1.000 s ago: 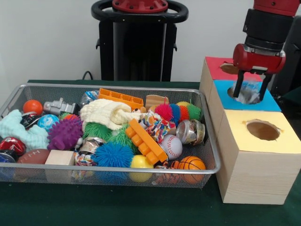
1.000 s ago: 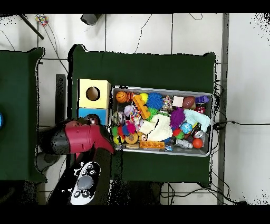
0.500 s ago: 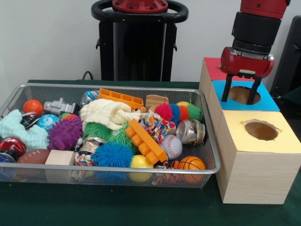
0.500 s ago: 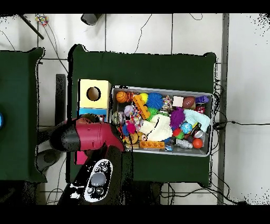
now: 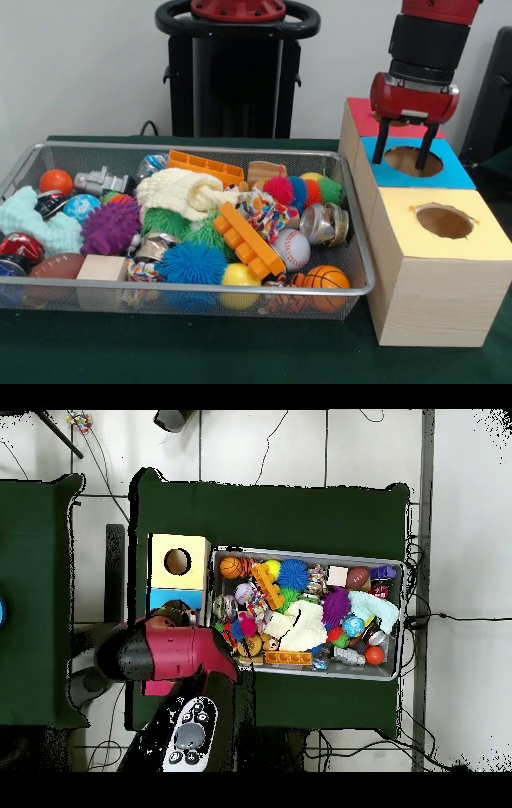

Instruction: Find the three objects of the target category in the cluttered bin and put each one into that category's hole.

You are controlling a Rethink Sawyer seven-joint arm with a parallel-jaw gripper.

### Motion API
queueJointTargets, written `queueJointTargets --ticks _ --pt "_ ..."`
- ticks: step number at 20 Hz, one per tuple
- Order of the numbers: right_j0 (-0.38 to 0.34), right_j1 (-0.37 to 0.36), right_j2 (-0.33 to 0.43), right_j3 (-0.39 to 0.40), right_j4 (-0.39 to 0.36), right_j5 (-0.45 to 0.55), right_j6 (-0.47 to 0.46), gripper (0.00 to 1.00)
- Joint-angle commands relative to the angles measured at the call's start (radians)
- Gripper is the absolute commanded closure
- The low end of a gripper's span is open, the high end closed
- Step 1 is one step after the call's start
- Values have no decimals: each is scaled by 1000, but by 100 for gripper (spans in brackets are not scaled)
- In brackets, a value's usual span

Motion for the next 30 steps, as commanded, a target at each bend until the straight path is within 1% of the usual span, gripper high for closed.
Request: queueJointTargets --ticks 1,3,4,5,8,10,13,16,20,23,27,30 --pt "-24 -117 124 135 6 49 120 0" --pt "-34 -137 136 138 10 72 107 0" --pt "-49 -143 149 145 8 71 96 0" --pt "-69 -154 167 167 4 53 85 0" --pt "-170 -161 223 202 -19 9 32 0" --pt "-267 -163 264 217 -43 1 -23 0" --pt "-408 -141 302 203 -99 -12 -96 0" --pt "-523 -118 327 167 -157 -8 -141 0" --pt "-639 -95 345 110 -245 2 -168 0" --pt "-722 -85 378 76 -302 27 -186 0" --pt "-833 -85 433 80 -375 28 -202 0" --pt "-895 -87 456 111 -442 -9 -186 0"
